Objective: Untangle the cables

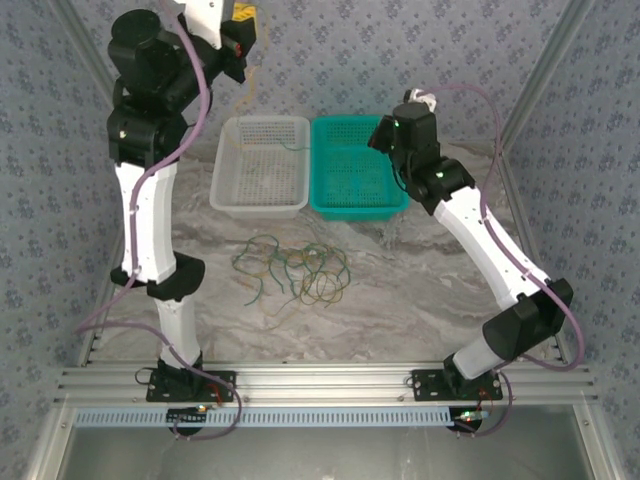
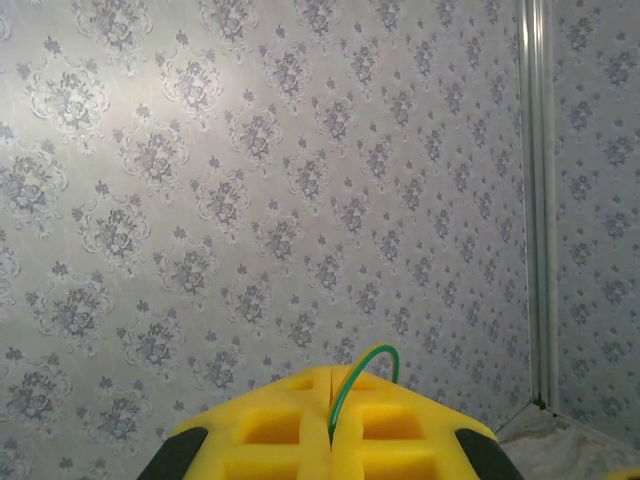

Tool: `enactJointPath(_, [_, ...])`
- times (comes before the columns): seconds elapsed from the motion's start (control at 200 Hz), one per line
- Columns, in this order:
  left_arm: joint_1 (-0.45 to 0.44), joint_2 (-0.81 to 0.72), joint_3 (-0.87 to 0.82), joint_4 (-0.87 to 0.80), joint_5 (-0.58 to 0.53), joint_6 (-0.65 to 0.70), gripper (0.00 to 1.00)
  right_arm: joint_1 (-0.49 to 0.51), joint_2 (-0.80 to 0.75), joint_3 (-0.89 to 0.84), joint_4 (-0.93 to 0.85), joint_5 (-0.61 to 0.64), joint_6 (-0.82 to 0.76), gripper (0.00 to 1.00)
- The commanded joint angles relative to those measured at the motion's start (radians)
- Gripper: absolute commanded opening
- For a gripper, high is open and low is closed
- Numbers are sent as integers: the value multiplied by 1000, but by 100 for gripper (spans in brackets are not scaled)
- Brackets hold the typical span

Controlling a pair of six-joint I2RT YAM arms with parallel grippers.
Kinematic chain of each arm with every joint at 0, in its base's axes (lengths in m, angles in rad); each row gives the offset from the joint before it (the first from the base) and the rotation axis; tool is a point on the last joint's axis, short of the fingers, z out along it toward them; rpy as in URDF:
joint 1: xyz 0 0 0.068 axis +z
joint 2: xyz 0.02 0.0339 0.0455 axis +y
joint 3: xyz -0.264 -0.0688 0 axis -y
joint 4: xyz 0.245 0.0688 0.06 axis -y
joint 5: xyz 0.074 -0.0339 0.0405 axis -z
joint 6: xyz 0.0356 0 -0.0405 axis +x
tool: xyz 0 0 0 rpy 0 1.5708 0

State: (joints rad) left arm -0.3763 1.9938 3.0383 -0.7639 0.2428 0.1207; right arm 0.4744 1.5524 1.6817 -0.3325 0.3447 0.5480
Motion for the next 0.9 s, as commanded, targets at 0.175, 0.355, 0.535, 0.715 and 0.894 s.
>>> enactJointPath(0.175, [-89, -175, -9, -49, -122, 105, 0, 22, 302, 353, -77, 37, -21, 0])
enactJointPath(0.355, [-104, -374, -234, 49, -114, 129, 0, 39, 573, 674, -170, 80, 17, 0])
enactJointPath(0.535, [-107, -744, -944, 521, 12, 40, 0, 81, 848, 1021, -264, 144, 43, 0])
enactJointPath(0.715, [-110, -860, -1176, 583, 17, -27, 0, 126, 939, 1003, -207, 198, 74, 0])
enactJointPath(0.894, [-111, -941, -1364, 637, -50, -28, 0, 181, 990, 996, -212, 185, 73, 0])
